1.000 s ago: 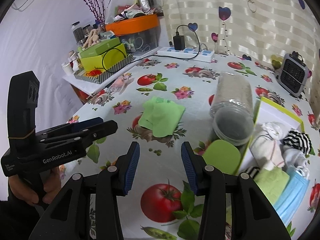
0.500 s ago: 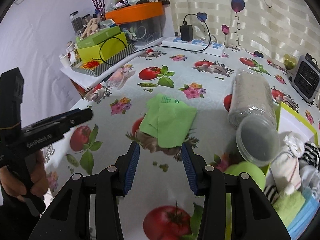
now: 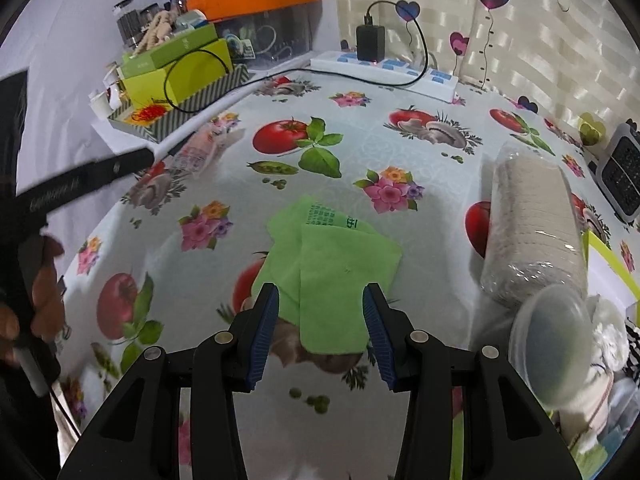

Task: Organize soft objects
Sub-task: 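Close the right tool on the light green cloth while the left tool grasps the clear plastic bag, then carry the green cloth and plastic bag over the white box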

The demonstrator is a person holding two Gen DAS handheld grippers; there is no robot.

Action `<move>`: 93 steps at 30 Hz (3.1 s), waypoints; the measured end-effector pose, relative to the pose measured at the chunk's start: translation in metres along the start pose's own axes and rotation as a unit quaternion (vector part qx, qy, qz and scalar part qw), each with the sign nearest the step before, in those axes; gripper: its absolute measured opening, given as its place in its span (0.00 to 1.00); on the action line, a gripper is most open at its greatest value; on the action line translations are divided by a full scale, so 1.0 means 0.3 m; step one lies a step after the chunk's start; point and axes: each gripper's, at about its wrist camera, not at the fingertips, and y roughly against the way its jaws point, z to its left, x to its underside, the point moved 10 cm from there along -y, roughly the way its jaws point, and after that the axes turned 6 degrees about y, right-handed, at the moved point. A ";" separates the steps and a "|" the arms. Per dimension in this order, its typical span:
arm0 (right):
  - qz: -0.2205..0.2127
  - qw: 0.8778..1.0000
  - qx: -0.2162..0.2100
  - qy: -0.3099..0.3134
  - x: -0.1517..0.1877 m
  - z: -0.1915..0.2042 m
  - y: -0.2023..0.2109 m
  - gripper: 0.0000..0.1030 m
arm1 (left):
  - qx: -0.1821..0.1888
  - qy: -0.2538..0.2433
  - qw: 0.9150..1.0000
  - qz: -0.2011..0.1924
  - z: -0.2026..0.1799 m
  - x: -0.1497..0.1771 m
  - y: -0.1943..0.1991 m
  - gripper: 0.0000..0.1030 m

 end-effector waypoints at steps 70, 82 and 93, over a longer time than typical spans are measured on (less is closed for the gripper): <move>-0.209 0.967 0.045 -0.139 0.146 -0.413 0.713 0.02 | 0.214 -0.171 0.962 -0.012 -0.865 0.262 0.408 0.12; -0.196 0.962 0.061 -0.183 0.225 -0.571 0.691 0.02 | 0.248 -0.209 0.946 0.024 -1.038 0.383 0.381 0.12; -0.142 0.965 0.048 -0.217 0.301 -0.704 0.525 0.03 | 0.256 -0.224 0.939 0.056 -1.143 0.450 0.308 0.12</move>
